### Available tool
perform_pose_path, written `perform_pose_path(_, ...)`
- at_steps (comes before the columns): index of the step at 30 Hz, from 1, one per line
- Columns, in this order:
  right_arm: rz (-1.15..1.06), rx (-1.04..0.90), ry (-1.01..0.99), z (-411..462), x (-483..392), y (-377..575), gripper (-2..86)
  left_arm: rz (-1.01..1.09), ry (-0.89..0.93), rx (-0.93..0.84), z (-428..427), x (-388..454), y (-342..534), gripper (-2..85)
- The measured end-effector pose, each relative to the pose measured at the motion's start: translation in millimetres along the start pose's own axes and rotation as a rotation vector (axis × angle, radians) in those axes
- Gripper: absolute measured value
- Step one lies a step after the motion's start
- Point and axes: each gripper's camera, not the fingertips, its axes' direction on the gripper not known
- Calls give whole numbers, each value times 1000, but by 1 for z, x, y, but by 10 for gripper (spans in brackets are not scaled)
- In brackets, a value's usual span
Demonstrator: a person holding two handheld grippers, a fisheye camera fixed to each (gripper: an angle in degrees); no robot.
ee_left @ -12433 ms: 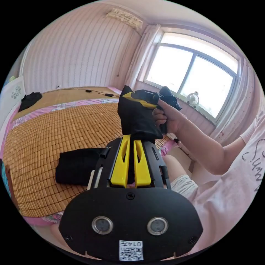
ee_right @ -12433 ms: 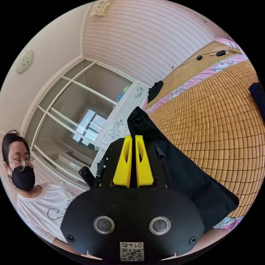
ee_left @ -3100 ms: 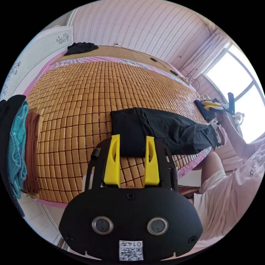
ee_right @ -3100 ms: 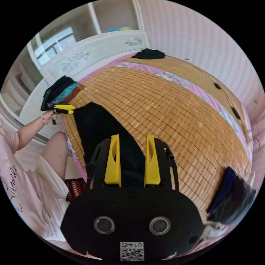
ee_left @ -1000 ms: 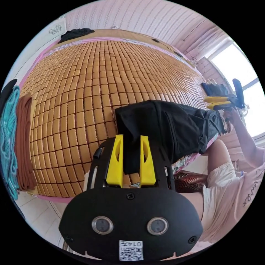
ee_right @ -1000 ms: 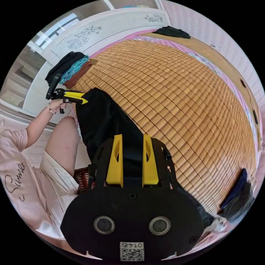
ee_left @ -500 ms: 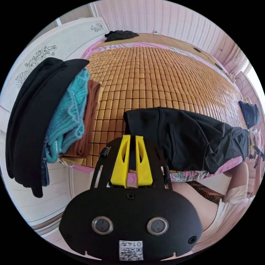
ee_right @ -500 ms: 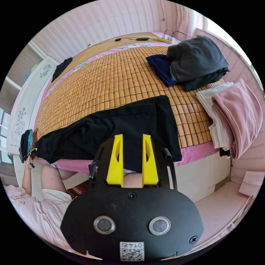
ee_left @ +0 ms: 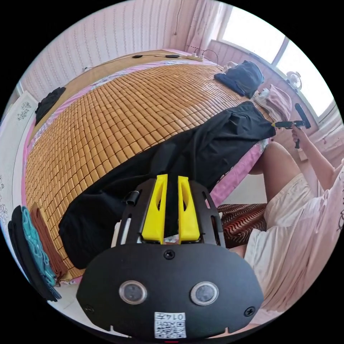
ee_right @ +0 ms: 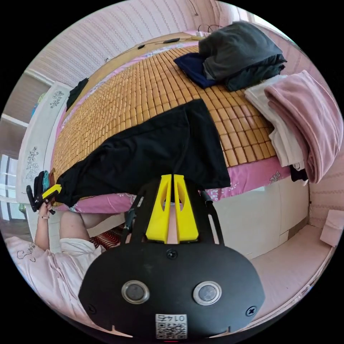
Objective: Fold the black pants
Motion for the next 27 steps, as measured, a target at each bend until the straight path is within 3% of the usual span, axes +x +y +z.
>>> perform_pose_path(5, -26, 152, 87, -84, 52, 13, 9, 57, 22, -11, 3, 14, -21, 58)
perform_pose_path(9, 100, -58, 92, -40, 113, 18, 39, 52, 74, -62, 21, 17, -25, 62)
perform_pose_path(15, 102, 17, 69, -23, 118, 15, 95, 122, 150, -119, 47, 46, -34, 70)
perform_pose_path(19, 169, 29, -24, 6, 127, -8, 144, 170, 108, -174, 76, 67, -49, 75)
perform_pose_path(21, 207, 27, 3, 16, 132, -14, 137, 171, 91, -204, 89, 70, -52, 73)
perform_pose_path(25, 173, -11, 278, 27, 132, -15, 17, 139, 112, -185, 94, 66, -55, 58)
perform_pose_path(27, 137, -23, 265, 21, 135, -12, 5, 119, 138, -170, 94, 62, -54, 39)
